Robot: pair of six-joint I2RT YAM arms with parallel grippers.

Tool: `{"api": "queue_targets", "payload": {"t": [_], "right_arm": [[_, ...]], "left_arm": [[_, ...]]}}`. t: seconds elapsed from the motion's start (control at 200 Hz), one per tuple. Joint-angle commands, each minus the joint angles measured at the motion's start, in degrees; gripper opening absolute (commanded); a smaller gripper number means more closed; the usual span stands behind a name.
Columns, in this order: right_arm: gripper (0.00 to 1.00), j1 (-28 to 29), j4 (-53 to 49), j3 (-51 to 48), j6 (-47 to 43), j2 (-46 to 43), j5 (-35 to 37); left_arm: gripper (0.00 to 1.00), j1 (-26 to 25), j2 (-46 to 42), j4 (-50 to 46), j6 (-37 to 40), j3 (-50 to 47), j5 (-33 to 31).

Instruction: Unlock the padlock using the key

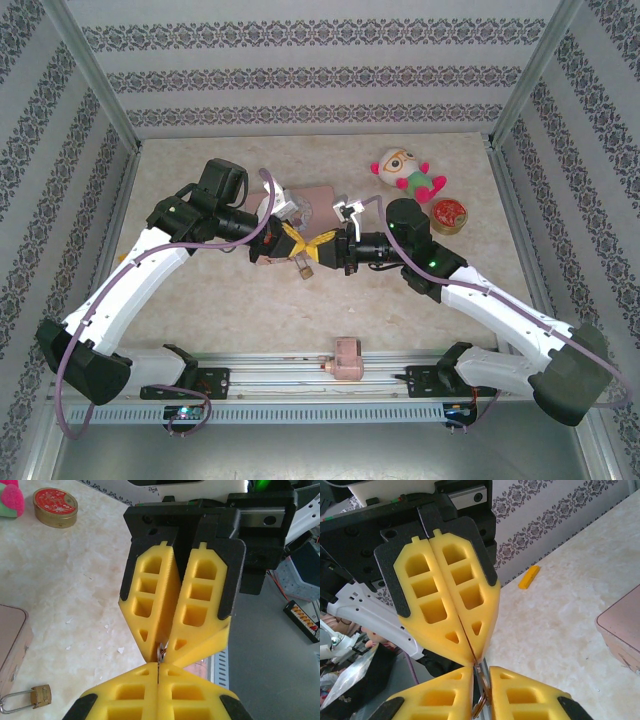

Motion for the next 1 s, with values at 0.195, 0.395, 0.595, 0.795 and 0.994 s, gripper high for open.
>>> {"api": "queue_targets", "payload": {"t": [0.195,0.395,0.595,0.795,0.994], "right_arm": [[0.0,-0.53,1.33,-0.74,-0.67,-1.79,-2.45],[0.0,-0.95,1.68,-1.6,-0.66,-2.83,-1.81],[0.0,-3.22,0.91,-3.74,1.6,-4.78,2.48],[0.0,-5.38,-5.02,-6.77,5.68,-8.5,13.49],[0.0,-2.94,-18.4,-7.1,7.2,-13.37,28.49]], "left_arm": [[0.0,1.9,-1.53,4.99,-2.38,-0.14,-0.07],[0.0,2.76,-1.77,8.17,-5.79,-0.92,-0.81],[0.65,4.37,-4.44,16.72,-14.3,-4.08,-4.29],[0.99,4.35,-9.72,28.94,-25.65,-12.0,-19.23],[0.99,0.06,-11.48,34.4,-35.13,-21.51,-36.06]]}}
